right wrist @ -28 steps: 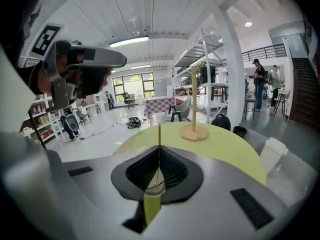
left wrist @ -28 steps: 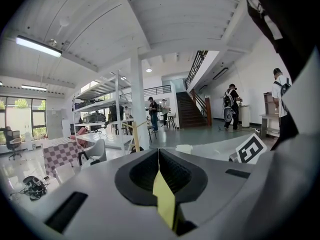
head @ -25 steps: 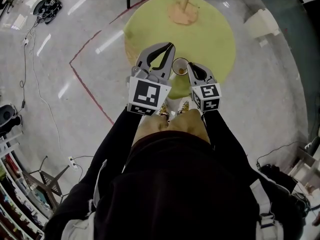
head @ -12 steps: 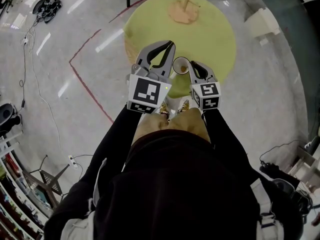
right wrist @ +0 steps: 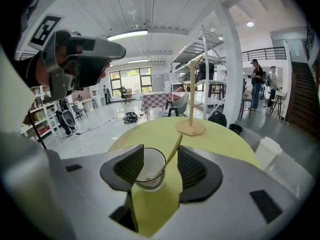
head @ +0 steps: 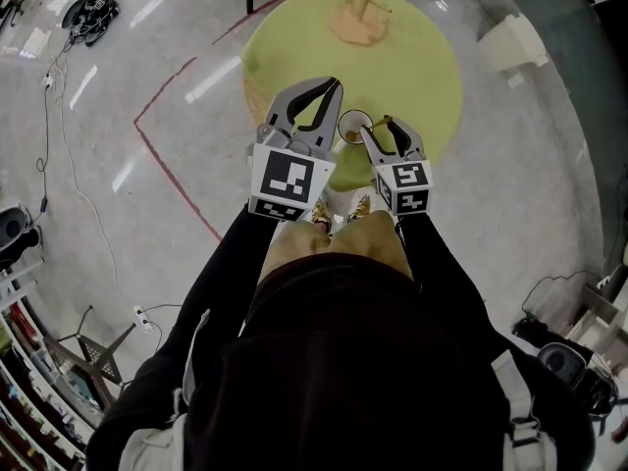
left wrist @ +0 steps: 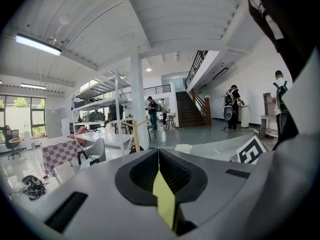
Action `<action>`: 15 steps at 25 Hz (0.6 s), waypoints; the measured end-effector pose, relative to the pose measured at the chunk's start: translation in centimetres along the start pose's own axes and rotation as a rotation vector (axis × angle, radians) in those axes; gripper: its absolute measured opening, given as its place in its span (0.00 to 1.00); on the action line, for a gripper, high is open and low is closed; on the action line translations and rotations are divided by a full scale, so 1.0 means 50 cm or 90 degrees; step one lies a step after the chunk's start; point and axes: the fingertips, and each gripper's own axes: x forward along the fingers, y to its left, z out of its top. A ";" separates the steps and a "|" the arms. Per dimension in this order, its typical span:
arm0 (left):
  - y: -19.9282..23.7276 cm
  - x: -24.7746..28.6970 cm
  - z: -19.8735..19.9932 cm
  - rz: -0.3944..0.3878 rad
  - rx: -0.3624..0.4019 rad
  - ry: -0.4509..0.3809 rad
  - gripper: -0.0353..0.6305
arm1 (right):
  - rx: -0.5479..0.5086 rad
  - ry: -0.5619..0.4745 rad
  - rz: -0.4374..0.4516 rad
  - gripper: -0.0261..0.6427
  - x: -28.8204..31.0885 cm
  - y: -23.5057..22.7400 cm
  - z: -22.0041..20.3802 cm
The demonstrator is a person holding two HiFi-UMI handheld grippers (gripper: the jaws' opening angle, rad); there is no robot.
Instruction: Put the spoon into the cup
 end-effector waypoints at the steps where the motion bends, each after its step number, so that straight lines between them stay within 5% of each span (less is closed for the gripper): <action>1: -0.001 -0.002 0.000 0.000 0.000 0.000 0.08 | -0.001 0.000 -0.002 0.36 -0.001 0.000 -0.001; 15: -0.004 -0.019 -0.001 0.005 0.000 -0.004 0.08 | -0.002 -0.007 -0.009 0.39 -0.010 0.006 -0.001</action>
